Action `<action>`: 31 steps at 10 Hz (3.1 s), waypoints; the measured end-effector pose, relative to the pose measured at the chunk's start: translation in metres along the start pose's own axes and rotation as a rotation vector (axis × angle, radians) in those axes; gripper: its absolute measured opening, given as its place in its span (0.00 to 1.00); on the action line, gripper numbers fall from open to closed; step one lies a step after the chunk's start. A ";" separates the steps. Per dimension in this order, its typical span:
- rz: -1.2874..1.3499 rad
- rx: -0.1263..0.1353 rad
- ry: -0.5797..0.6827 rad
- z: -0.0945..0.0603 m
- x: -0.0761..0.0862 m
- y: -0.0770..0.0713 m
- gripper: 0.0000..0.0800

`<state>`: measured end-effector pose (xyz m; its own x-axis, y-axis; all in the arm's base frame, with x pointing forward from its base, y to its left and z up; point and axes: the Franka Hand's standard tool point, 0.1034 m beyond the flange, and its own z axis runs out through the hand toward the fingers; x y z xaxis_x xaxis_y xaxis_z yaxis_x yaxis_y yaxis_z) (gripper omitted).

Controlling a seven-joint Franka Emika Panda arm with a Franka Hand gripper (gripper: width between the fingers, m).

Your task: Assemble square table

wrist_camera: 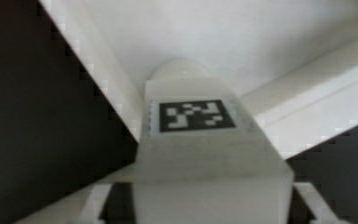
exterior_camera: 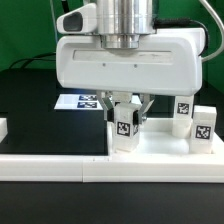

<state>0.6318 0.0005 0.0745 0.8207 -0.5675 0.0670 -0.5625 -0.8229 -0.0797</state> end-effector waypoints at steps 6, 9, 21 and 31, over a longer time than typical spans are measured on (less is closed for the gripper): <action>1.020 -0.016 -0.051 0.000 -0.006 0.003 0.37; 1.187 -0.018 -0.056 0.000 -0.007 0.003 0.37; -0.032 -0.027 0.027 0.009 -0.011 -0.007 0.81; 0.666 -0.013 0.013 0.010 -0.009 0.001 0.37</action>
Offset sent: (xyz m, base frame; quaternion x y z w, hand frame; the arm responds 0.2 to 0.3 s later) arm 0.0065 0.0127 -0.0044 -0.0325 0.0026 0.2780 0.9600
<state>0.6246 0.0048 0.0640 0.2960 -0.9550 0.0197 -0.9502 -0.2965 -0.0960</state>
